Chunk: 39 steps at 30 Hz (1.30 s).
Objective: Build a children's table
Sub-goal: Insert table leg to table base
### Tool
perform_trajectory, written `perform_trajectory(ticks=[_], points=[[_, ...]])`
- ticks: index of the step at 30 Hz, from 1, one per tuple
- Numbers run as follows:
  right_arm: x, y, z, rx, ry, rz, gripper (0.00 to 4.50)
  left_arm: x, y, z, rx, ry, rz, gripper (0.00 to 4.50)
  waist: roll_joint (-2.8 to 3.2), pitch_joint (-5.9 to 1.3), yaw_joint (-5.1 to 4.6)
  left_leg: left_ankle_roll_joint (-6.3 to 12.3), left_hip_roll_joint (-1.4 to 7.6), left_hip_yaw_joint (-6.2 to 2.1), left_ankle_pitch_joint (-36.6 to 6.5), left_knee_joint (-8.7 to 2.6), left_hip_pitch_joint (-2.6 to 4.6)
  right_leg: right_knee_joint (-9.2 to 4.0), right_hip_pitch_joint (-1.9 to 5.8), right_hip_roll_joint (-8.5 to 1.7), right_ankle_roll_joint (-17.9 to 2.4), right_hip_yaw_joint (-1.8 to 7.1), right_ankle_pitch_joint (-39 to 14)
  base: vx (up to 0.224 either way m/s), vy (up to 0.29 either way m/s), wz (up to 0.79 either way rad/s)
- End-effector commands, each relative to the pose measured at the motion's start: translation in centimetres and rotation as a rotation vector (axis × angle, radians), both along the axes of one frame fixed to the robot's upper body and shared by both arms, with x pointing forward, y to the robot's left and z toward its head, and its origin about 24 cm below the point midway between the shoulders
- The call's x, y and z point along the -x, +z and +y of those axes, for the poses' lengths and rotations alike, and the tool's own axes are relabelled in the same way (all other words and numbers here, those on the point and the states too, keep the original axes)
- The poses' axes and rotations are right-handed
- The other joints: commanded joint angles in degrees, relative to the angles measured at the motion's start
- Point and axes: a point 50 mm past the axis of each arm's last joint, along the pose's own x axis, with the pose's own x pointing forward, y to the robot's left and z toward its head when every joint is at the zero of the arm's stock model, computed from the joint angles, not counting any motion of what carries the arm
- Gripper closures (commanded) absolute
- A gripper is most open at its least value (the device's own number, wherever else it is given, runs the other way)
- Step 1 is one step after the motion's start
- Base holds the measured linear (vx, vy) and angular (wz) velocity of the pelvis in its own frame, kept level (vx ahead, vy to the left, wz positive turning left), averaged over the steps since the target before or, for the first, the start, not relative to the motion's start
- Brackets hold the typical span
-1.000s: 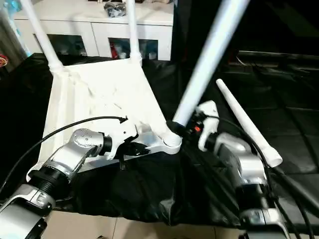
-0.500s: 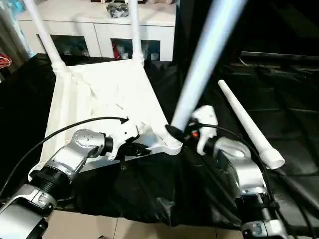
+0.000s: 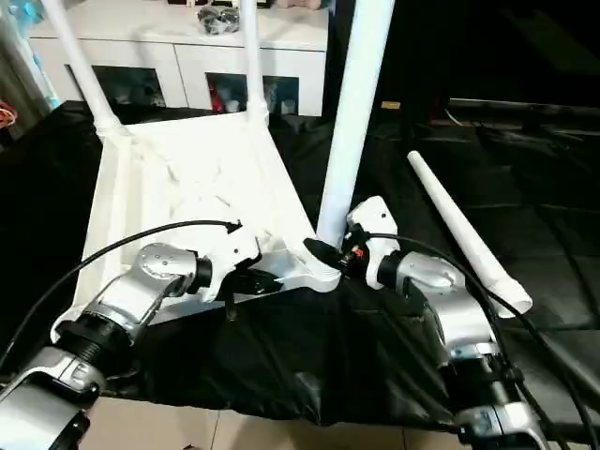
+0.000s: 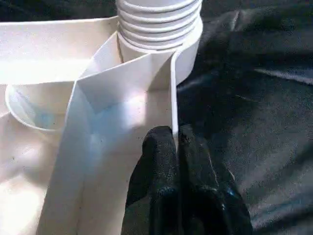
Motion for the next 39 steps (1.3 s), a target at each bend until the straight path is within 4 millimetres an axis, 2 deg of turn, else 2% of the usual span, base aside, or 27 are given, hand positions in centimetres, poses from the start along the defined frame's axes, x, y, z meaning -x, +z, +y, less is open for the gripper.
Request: perform_trajectory(ticks=[1,5,8,9,12,20,25,27,28,29,30,31,32,33,34,35,36,37,38,39], points=[[1.6,-3.6,-0.4,0.03,0.061,0.179,2.63,0.3,1.0,-0.4,0.058,-0.103,-0.015,4.5,-0.18,-2.87,0.27,1.45,1.7,-1.53,-20.2,-4.55,0.57,-5.26,2.02,-3.45,-7.9,2.47,-26.4,0.0,0.0,0.0],[2.2,-3.6,-0.7,0.043,0.174,0.182,2.63,0.4,1.4,0.0,0.029,-0.177,0.004,4.5,0.17,-3.14,0.55,1.79,1.95,-1.34,-18.4,-4.56,0.5,-4.29,2.43,-3.3,-11.1,2.71,-18.8,0.0,0.0,0.0],[2.6,-3.7,-0.8,0.052,0.225,0.185,2.63,0.2,1.5,0.3,0.014,-0.184,0.003,4.5,0.08,-3.28,1.13,2.25,1.99,-0.98,-16.6,-4.34,0.69,-3.86,2.47,-3.27,-13.0,2.79,-14.7,0.0,0.0,0.0],[2.8,-3.8,-0.8,0.054,0.237,0.19,2.63,0.1,1.5,0.4,0.012,-0.186,0.006,4.5,-0.06,-3.32,1.26,2.37,1.98,-0.94,-16.2,-4.27,0.62,-3.77,2.58,-3.3,-13.1,2.8,-14.4,0.0,0.0,0.0],[3.3,-4.3,-0.6,0.079,0.277,0.198,2.63,0.1,1.4,0.7,0.003,-0.185,0.02,4.5,0.12,-3.25,1.73,2.23,2.05,-0.96,-15.8,-4.37,0.63,-3.75,2.63,-3.39,-13.1,2.78,-14.8,0.0,0.0,0.0],[4.0,-4.6,-0.3,0.053,0.342,0.224,2.63,0.1,1.3,1.0,0.013,-0.188,0.033,4.5,0.13,-2.97,1.9,1.12,2.13,-1.18,-19.4,-4.7,0.99,-4.41,2.4,-3.48,-11.5,2.77,-20.6,0.0,0.0,0.0],[3.3,-4.5,-0.5,0.047,0.301,0.208,2.63,-0.3,1.6,1.1,0.018,-0.156,0.015,4.5,0.09,-3.09,2.15,1.14,2.16,-1.15,-18.6,-4.68,0.91,-4.11,2.53,-3.5,-12.2,2.83,-18.3,0.0,0.0,0.0],[2.9,-4.5,-0.4,0.042,0.263,0.195,2.63,-0.6,1.7,1.0,0.02,-0.128,0.001,4.5,0.15,-2.92,2.04,0.95,2.05,-1.15,-19.4,-4.72,0.92,-4.25,2.44,-3.52,-12.3,2.74,-19.6,0.0,0.0,0.0],[2.6,-4.5,-0.4,0.042,0.226,0.182,2.63,-0.8,1.8,0.9,0.021,-0.102,-0.015,4.5,0.14,-2.65,1.94,0.55,2.01,-1.22,-21.1,-4.82,1.1,-4.63,2.35,-3.57,-11.4,2.66,-22.9,0.0,0.0,0.0],[1.6,-4.5,-0.5,0.043,0.12,0.15,2.63,-1.7,2.2,0.6,0.029,-0.001,-0.058,4.5,0.09,-2.34,1.67,-0.05,1.98,-1.26,-23.5,-4.83,1.55,-5.15,1.92,-3.65,-10.3,2.57,-27.2,0.0,0.0,0.0],[1.6,-4.5,-0.5,0.043,0.12,0.15,2.63,-1.7,2.2,0.6,0.029,-0.001,-0.058,4.5,0.15,-2.13,1.49,-0.44,1.82,-1.41,-24.8,-4.75,1.75,-5.44,1.69,-3.68,-9.7,2.38,-30.0,0.0,0.0,0.0],[0.5,-4.8,-0.8,0.068,-0.015,0.134,2.63,-2.5,2.7,0.2,0.045,0.09,-0.095,4.5,-0.02,-2.01,0.91,-1.1,1.59,-1.74,-26.8,-4.63,2.09,-6.02,1.62,-3.69,-7.6,1.83,-35.1,-0.064,0.007,-0.05],[0.0,-4.9,-0.9,0.085,-0.071,0.127,2.63,-2.7,2.9,0.1,0.053,0.126,-0.106,4.5,0.02,-1.94,0.48,-1.42,1.31,-1.99,-27.8,-4.36,2.33,-6.68,1.47,-3.69,-5.6,1.26,-38.9,-0.064,0.007,-0.05],[-0.6,-5.1,-1.1,0.103,-0.153,0.124,2.63,-3.0,3.2,-0.2,0.067,0.169,-0.117,4.5,0.04,-1.86,0.18,-1.48,1.28,-2.13,-28.2,-4.31,2.35,-6.95,1.45,-3.7,-4.8,0.97,-40.1,-0.071,0.02,-0.11],[-1.0,-5.2,-1.3,0.11,-0.21,0.127,2.63,-3.2,3.4,-0.4,0.076,0.199,-0.125,4.5,0.08,-1.82,-0.51,-1.69,1.31,-2.48,-28.9,-4.42,1.9,-7.11,1.89,-3.67,-3.8,0.3,-40.5,-0.063,0.033,-0.18],[-1.0,-5.2,-1.3,0.11,-0.21,0.127,2.63,-3.2,3.4,-0.4,0.076,0.199,-0.125,4.5,0.37,-1.83,-1.26,-1.44,1.37,-2.83,-30.1,-4.61,1.68,-7.5,2.3,-3.63,-3.0,-0.38,-40.1,-0.063,0.033,-0.18],[-1.3,-5.3,-1.2,0.106,-0.255,0.127,2.63,-3.5,3.7,-0.6,0.085,0.243,-0.138,4.5,0.61,-1.96,-1.48,-1.37,1.53,-3.0,-30.6,-4.73,1.61,-7.43,2.6,-3.65,-2.9,-0.57,-38.9,-0.046,0.041,-0.2],[-1.9,-5.5,-0.7,0.099,-0.343,0.127,2.63,-4.0,4.1,-1.3,0.111,0.33,-0.15,4.5,1.03,-1.96,-2.11,-1.35,1.86,-3.53,-32.1,-5.16,1.25,-7.31,3.12,-3.73,-3.5,-1.02,-35.6,-0.033,0.04,-0.21],[-2.0,-5.5,-0.7,0.097,-0.347,0.128,2.63,-4.0,4.1,-1.3,0.113,0.335,-0.151,4.5,1.05,-1.76,-2.77,-1.22,1.97,-3.88,-33.3,-5.5,0.85,-7.32,3.44,-3.69,-4.0,-1.41,-33.5,-0.033,0.04,-0.21],[-2.2,-5.6,-0.3,0.084,-0.376,0.137,2.63,-4.1,4.3,-1.7,0.125,0.372,-0.157,4.5,1.04,-1.92,-2.79,-1.12,1.89,-3.78,-33.7,-5.29,1.23,-7.39,3.27,-3.74,-4.2,-1.44,-33.2,0.0,0.0,0.0]])
